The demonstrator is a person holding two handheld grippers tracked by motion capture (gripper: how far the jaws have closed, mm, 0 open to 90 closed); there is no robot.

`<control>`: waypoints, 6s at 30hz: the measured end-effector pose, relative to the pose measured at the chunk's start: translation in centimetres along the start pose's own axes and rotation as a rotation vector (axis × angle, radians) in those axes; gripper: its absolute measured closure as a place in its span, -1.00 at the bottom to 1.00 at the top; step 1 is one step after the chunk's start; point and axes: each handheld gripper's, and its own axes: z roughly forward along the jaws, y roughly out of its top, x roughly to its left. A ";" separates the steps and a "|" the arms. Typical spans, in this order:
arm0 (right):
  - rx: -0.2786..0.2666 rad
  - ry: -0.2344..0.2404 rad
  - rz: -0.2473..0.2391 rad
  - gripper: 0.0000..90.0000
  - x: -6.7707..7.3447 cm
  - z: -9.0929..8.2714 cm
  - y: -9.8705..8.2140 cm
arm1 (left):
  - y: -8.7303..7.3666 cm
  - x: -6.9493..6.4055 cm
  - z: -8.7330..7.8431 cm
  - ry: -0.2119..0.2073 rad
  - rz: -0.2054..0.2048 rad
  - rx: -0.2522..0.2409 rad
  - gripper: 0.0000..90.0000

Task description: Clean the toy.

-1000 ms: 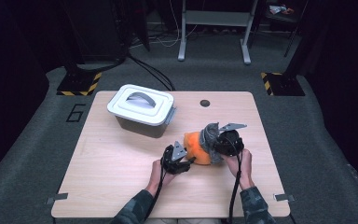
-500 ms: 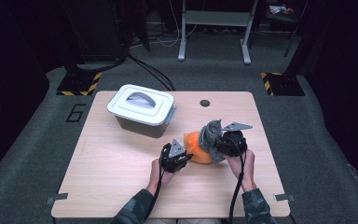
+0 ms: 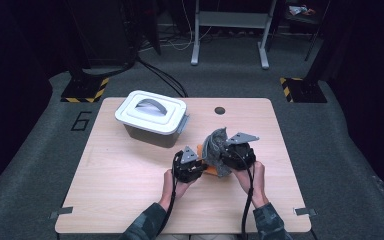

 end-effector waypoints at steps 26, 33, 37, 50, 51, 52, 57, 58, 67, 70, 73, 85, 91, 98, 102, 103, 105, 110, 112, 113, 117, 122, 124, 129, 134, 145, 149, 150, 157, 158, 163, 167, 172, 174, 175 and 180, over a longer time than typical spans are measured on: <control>0.034 -0.098 0.054 0.56 -2.3 -0.6 -3.3 | -0.3 0.4 0.2 0.004 -0.027 0.007 0.66; 0.075 -0.116 0.123 0.56 -4.4 -0.1 -5.5 | -0.2 0.4 0.3 0.005 -0.024 0.005 0.66; 0.100 -0.115 0.177 0.57 -5.4 0.8 -6.7 | -0.2 0.3 0.3 0.005 -0.025 0.003 0.66; 0.061 -0.102 0.200 0.61 -6.4 -1.5 -6.2 | 0.0 -0.1 0.1 0.006 -0.009 -0.009 0.66; 0.052 -0.100 0.199 0.61 -6.3 -1.9 -5.9 | 0.0 -0.1 0.1 0.004 -0.011 -0.010 0.66; 0.016 -0.086 0.189 0.61 -5.9 -2.7 -4.9 | 0.0 -0.2 0.2 0.007 -0.012 -0.013 0.66; -0.044 -0.017 0.133 0.61 -3.5 -3.9 -1.9 | 0.0 -0.3 0.1 0.005 -0.011 -0.012 0.66; -0.042 -0.018 0.116 0.61 -3.1 -3.8 -1.5 | 0.0 -0.3 0.2 0.008 -0.007 -0.013 0.66; 0.027 -0.034 -0.026 0.60 0.5 0.0 0.2 | 0.1 -0.3 0.1 0.007 0.006 -0.002 0.66; 0.032 -0.062 -0.026 0.60 0.9 0.2 0.3 | 0.1 -0.2 0.1 0.008 -0.002 -0.004 0.66; 0.037 -0.065 -0.041 0.60 0.5 0.0 0.0 | 0.1 -0.3 0.3 0.013 -0.008 -0.008 0.66; 0.065 -0.116 0.075 0.60 -2.7 -0.7 -3.4 | 0.0 -0.1 0.3 0.002 -0.015 -0.008 0.66; 0.087 -0.114 0.126 0.60 -4.3 -0.1 -5.2 | 0.0 -0.1 0.4 0.001 -0.007 -0.008 0.66; 0.135 -0.113 0.196 0.60 -5.6 1.2 -6.8 | 0.0 -0.1 0.4 -0.003 -0.018 -0.010 0.66; 0.172 -0.110 0.217 0.59 -6.3 1.9 -7.6 | 0.0 -0.1 0.4 0.001 -0.016 -0.009 0.66; 0.178 -0.101 0.227 0.59 -6.5 2.0 -7.8 | 0.0 -0.1 0.4 0.000 -0.017 -0.009 0.66; 0.174 -0.097 0.242 0.59 -6.9 1.7 -7.8 | 0.0 -0.1 0.3 0.001 -0.016 -0.010 0.65; 0.116 -0.108 0.225 0.60 -6.7 -0.4 -6.6 | 0.0 0.0 0.3 0.003 -0.015 -0.011 0.65; 0.077 -0.108 0.193 0.60 -6.5 -1.5 -5.7 | 0.0 0.0 0.3 0.004 -0.013 -0.012 0.65; 0.047 -0.098 0.188 0.60 -6.1 -2.2 -4.9 | 0.0 0.0 0.3 0.004 -0.013 -0.012 0.65; 0.012 -0.074 0.143 0.59 -4.6 -3.1 -3.1 | 0.0 0.0 0.3 0.003 -0.012 -0.011 0.65; 0.085 -0.034 0.082 0.60 -3.0 -0.8 -2.3 | 0.0 0.1 0.3 0.002 -0.009 -0.004 0.62; 0.083 -0.033 0.090 0.60 -3.1 0.0 -2.5 | -0.1 0.3 0.2 -0.003 -0.008 -0.007 0.59; 0.089 -0.044 0.122 0.60 -3.5 0.3 -2.1 | 0.0 0.4 0.2 -0.012 0.009 -0.004 0.32; 0.089 -0.060 0.121 0.60 -4.1 0.6 -1.9 | -0.2 0.7 0.4 0.006 0.032 0.022 0.07; 0.085 -0.069 0.129 0.60 -4.5 1.1 -1.8 | -0.3 0.4 1.6 0.034 0.132 0.004 0.42; 0.050 -0.054 0.132 0.60 -4.8 0.7 -2.3 | -0.2 0.2 1.5 0.052 0.136 0.006 0.72; 0.045 -0.051 0.148 0.60 -4.8 0.5 -2.3 | -0.2 0.1 1.4 0.053 0.126 0.001 0.75; -0.007 -0.064 0.137 0.60 -4.2 -1.3 -2.0 | 0.3 -0.2 0.5 0.016 0.046 -0.023 0.82; -0.014 -0.065 0.131 0.60 -3.9 -1.6 -1.8 | 0.4 -0.3 0.4 0.017 0.038 -0.028 0.82; -0.058 -0.048 0.068 0.59 -1.8 -2.7 -0.1 | 0.9 -0.8 -0.3 -0.013 -0.015 -0.036 0.82; -0.041 -0.042 0.013 0.59 -0.2 -1.6 0.8 | 0.9 -1.1 -0.3 -0.019 -0.019 -0.034 0.82; -0.004 -0.086 -0.036 0.59 0.5 0.7 0.5 | 0.7 -1.0 0.1 0.022 0.003 -0.003 0.80; -0.005 -0.088 -0.021 0.59 0.6 0.8 0.5 | 0.7 -0.8 0.2 0.030 0.000 -0.001 0.80; 0.001 -0.086 -0.031 0.59 0.6 0.8 0.5 | 0.7 -0.8 0.2 0.031 0.002 0.002 0.80; 0.000 -0.087 -0.026 0.59 0.3 0.5 0.2 | 0.6 -0.7 0.3 0.032 -0.005 -0.004 0.80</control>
